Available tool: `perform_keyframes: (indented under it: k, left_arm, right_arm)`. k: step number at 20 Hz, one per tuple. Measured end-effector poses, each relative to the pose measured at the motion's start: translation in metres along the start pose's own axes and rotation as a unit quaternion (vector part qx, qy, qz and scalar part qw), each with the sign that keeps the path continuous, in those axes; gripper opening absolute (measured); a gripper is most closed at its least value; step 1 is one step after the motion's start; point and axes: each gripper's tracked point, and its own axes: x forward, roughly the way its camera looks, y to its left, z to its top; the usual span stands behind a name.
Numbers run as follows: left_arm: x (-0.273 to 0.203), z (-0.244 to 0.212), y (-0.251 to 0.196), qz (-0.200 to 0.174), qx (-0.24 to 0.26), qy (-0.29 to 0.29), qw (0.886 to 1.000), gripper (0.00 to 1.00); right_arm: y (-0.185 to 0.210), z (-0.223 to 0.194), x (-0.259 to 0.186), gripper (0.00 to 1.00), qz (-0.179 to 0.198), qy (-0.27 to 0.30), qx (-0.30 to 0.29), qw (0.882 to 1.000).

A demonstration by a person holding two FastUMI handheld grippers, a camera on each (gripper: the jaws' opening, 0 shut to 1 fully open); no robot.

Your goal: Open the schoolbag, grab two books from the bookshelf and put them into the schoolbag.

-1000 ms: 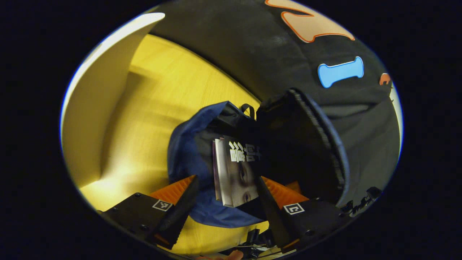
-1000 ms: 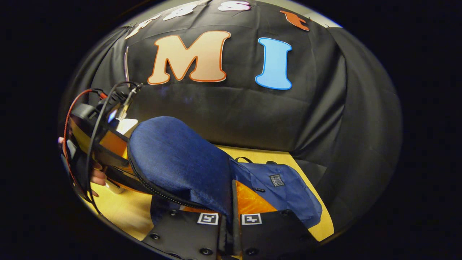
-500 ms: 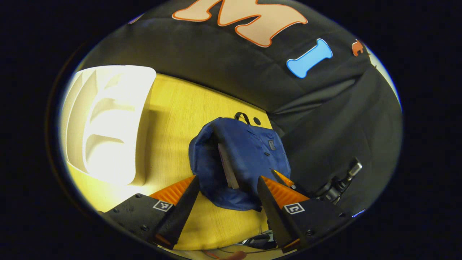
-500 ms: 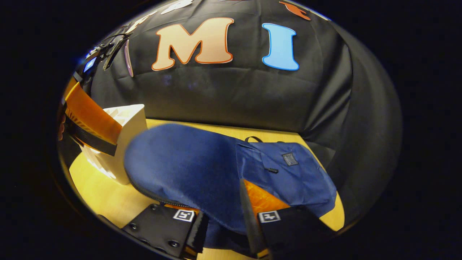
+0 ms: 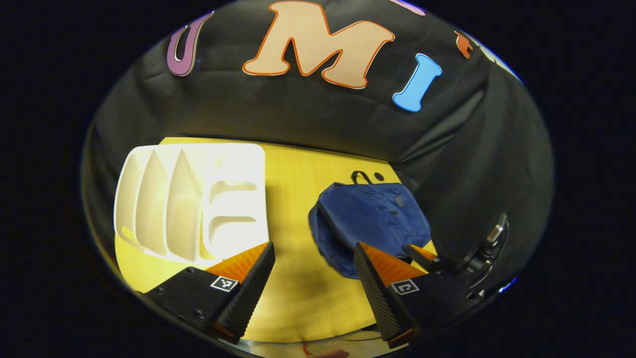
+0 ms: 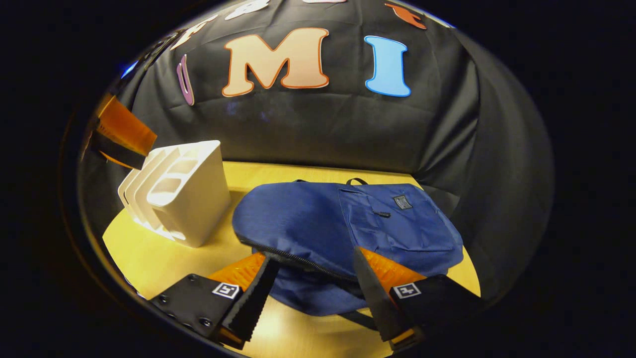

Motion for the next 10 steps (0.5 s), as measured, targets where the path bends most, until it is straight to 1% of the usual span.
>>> perform_keyframes:
  k: [1, 2, 3, 4, 6, 8, 9, 10]
  left_arm:
    - [-0.003, 0.0, 0.008, 0.014, 0.015, 0.001, 1.0, 0.95]
    - [-0.01, -0.001, 0.016, 0.027, 0.026, 0.003, 0.999, 0.95]
    - [-0.017, -0.002, 0.022, 0.034, 0.035, 0.004, 0.999, 0.95]
    - [-0.027, -0.004, 0.029, 0.043, 0.041, 0.001, 0.998, 0.95]
    - [-0.043, 0.004, 0.05, 0.08, 0.053, -0.027, 0.995, 0.95]
    - [-0.057, 0.022, 0.072, 0.122, 0.07, -0.07, 0.988, 0.94]
    - [-0.062, 0.029, 0.08, 0.134, 0.076, -0.087, 0.984, 0.94]
    - [-0.067, 0.033, 0.084, 0.14, 0.077, -0.1, 0.982, 0.94]
  right_arm:
    - [0.004, 0.005, -0.009, 0.97, 0.003, -0.006, 0.007, 1.0]
    - [0.009, 0.011, -0.018, 0.93, 0.012, -0.013, 0.019, 1.0]
    - [0.014, 0.018, -0.027, 0.98, 0.018, -0.022, 0.032, 0.999]
    - [0.017, 0.025, -0.033, 0.97, 0.02, -0.03, 0.042, 0.998]
    - [0.021, 0.044, -0.043, 0.94, 0.02, -0.053, 0.05, 0.997]
    - [0.026, 0.068, -0.051, 0.95, 0.019, -0.083, 0.045, 0.995]
    - [0.03, 0.082, -0.053, 0.95, 0.021, -0.1, 0.043, 0.994]
    - [0.034, 0.095, -0.055, 0.94, 0.024, -0.115, 0.043, 0.992]
